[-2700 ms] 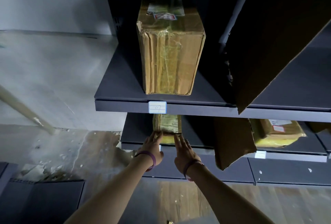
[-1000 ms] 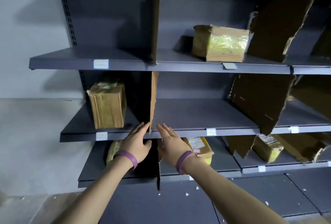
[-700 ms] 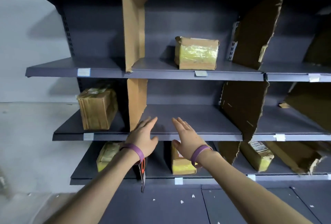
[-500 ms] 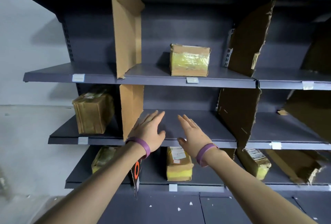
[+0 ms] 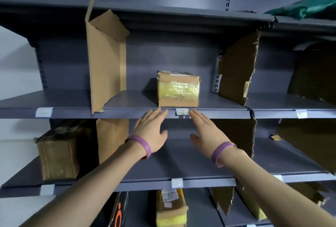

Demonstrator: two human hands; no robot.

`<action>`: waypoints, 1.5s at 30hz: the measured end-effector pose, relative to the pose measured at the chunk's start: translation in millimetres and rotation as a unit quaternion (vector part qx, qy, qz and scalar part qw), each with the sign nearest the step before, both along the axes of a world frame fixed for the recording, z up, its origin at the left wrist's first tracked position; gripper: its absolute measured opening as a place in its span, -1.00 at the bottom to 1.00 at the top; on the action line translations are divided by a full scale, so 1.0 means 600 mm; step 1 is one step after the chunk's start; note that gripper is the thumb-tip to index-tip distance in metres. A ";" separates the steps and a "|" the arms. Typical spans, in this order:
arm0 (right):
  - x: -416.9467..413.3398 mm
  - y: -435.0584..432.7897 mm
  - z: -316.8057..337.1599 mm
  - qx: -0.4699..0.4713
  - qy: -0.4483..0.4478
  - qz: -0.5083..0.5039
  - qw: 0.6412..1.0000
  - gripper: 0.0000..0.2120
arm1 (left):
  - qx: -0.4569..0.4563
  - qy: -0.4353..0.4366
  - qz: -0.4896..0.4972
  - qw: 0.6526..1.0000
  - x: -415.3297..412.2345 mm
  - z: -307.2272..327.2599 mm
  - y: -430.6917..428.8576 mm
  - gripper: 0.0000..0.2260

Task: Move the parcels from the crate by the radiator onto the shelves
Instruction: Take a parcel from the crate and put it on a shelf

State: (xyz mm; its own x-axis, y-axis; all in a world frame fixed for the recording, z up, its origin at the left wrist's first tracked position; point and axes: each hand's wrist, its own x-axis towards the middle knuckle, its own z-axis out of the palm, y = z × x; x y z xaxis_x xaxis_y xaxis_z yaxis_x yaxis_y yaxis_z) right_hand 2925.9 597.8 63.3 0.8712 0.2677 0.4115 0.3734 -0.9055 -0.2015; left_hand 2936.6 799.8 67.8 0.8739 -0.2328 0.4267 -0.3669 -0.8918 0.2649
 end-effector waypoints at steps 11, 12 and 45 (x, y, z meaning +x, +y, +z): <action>0.064 -0.033 0.022 -0.065 -0.018 -0.010 0.998 -0.25 | 0.050 -0.035 0.025 0.998 0.060 0.008 -0.023 -0.39; 0.070 -0.037 0.022 -0.072 -0.024 -0.007 0.997 -0.24 | 0.057 -0.032 0.029 0.997 0.063 0.007 -0.025 -0.38; 0.121 -0.055 0.011 -0.139 -0.048 -0.009 0.989 -0.16 | 0.014 -0.049 0.056 0.997 0.108 -0.016 -0.056 -0.34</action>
State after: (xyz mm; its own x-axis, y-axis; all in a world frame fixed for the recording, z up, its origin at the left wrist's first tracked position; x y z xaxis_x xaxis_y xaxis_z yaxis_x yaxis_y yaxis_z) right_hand 2998.5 564.7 70.0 0.8375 0.3661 0.4057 0.3616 -0.9279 0.0910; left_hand 3001.5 765.9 58.2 0.8500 -0.1487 0.5053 -0.2866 -0.9355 0.2069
